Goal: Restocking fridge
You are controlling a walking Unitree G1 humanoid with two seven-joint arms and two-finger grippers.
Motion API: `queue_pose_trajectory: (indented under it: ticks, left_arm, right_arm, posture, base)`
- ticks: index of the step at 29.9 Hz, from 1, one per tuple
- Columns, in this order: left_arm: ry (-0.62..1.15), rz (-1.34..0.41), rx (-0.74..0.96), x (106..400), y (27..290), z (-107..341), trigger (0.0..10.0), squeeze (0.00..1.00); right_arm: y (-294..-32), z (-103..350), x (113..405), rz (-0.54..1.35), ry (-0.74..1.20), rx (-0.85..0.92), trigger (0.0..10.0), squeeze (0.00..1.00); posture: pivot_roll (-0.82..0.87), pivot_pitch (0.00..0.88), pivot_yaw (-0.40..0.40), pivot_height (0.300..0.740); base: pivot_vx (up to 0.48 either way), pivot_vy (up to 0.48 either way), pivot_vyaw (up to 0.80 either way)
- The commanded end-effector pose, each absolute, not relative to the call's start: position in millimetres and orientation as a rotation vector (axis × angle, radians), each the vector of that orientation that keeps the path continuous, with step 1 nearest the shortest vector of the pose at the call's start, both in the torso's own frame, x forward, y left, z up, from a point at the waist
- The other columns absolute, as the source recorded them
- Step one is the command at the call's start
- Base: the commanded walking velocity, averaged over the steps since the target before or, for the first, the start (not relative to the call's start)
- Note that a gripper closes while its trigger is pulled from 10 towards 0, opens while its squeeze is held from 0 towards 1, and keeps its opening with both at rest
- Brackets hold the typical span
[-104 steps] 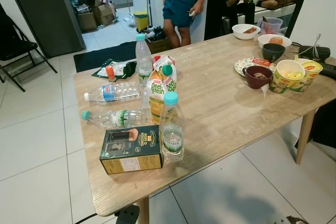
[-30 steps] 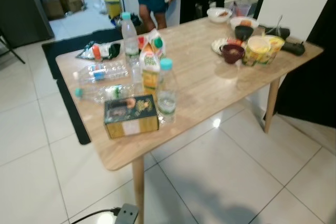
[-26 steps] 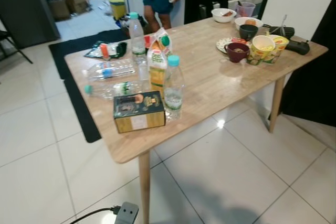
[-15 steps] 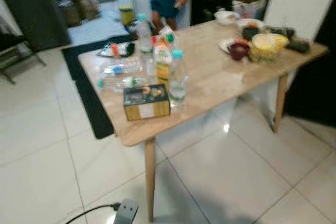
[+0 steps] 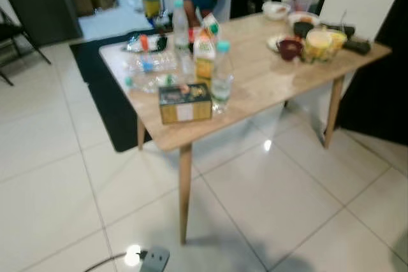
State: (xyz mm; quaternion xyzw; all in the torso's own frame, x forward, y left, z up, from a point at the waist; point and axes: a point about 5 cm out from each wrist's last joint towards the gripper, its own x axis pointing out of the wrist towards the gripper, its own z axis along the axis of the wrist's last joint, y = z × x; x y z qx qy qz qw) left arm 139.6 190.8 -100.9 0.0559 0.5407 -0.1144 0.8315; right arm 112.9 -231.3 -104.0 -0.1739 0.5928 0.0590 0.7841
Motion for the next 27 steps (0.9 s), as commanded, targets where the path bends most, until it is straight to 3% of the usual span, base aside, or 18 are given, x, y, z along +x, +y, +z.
queue_pose_trajectory:
  ticks: [1,13,27]
  left_arm:
    - [1.202,-0.248,0.121,126,193,-105,10.0,0.00]
    - [1.196,-0.238,0.124,127,194,-105,10.0,0.00]
    - [1.193,-0.243,0.131,127,194,-105,10.0,0.00]
  right_arm:
    - [-236,-102,115,0.114,1.273,-0.390,10.0,0.00]
    - [-232,-101,123,0.128,1.256,-0.362,10.0,0.00]
    - [-229,-100,128,0.143,1.246,-0.334,10.0,0.00]
  posture:
    - [0.07,0.000,-0.033,0.740]
    - [0.07,0.000,-0.030,0.740]
    - [0.07,0.000,-0.027,0.740]
  base:
    - [-0.337,0.000,0.00]
    - [-0.053,0.000,0.07]
    - [0.000,0.000,0.74]
